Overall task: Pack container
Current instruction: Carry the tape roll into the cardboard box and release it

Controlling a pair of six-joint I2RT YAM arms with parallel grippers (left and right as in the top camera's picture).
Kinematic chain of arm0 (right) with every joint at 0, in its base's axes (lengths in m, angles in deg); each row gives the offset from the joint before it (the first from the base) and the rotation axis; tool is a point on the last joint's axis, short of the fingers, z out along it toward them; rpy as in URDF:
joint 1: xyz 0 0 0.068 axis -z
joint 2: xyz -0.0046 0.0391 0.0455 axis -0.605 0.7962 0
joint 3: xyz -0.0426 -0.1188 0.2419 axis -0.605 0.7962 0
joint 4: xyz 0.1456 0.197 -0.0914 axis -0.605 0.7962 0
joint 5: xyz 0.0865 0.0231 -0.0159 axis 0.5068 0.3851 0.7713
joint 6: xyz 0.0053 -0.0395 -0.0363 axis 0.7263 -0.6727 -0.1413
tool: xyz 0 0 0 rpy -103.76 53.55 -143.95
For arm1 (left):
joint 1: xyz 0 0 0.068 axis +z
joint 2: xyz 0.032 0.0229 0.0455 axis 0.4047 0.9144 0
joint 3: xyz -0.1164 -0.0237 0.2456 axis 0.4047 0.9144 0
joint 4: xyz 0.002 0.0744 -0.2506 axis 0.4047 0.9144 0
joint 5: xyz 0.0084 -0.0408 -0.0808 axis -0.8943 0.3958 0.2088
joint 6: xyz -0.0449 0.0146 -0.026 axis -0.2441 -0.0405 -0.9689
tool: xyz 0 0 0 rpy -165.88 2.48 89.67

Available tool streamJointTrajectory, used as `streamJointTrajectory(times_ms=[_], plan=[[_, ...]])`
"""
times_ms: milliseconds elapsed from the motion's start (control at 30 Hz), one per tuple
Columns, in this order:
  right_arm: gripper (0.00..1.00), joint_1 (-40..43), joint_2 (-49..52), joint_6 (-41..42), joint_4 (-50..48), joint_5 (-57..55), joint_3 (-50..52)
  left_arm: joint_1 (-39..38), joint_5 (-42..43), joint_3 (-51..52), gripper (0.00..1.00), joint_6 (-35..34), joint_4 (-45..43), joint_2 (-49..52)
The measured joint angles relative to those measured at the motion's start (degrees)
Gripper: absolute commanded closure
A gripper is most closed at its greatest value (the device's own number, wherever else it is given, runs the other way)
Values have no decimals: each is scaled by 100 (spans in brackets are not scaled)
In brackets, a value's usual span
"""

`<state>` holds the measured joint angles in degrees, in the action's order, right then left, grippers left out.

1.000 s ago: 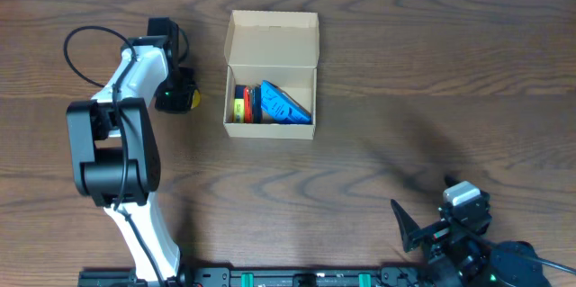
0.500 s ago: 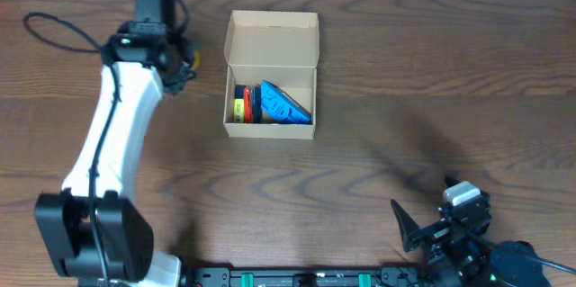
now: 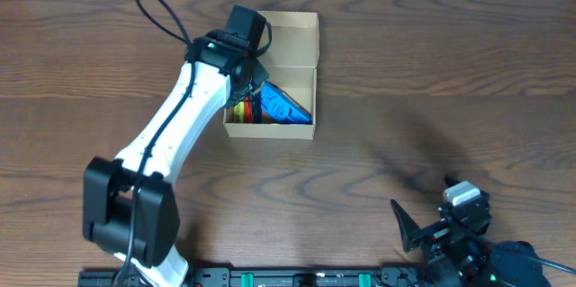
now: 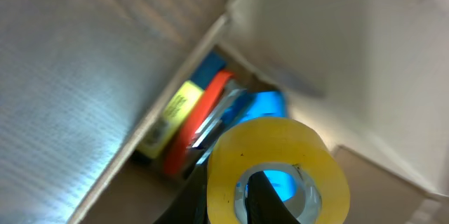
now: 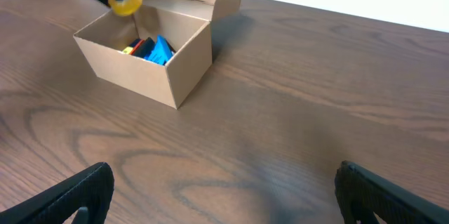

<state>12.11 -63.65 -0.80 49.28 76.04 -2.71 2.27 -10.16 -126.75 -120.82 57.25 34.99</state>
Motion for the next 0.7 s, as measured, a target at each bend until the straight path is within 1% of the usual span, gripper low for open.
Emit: streamJointTrajectory(times_ms=[67,367,600,700], plan=[[1,0,0,0,0,0,2,0,0,0,82,35,122,133],[1,0,0,0,0,0,2,0,44,0,50,94,168,527],[1,0,0,0,0,0,2,0,68,0,36,81,26,551],[1,0,0,0,2,0,2,0,109,0,31,74,-50,551]])
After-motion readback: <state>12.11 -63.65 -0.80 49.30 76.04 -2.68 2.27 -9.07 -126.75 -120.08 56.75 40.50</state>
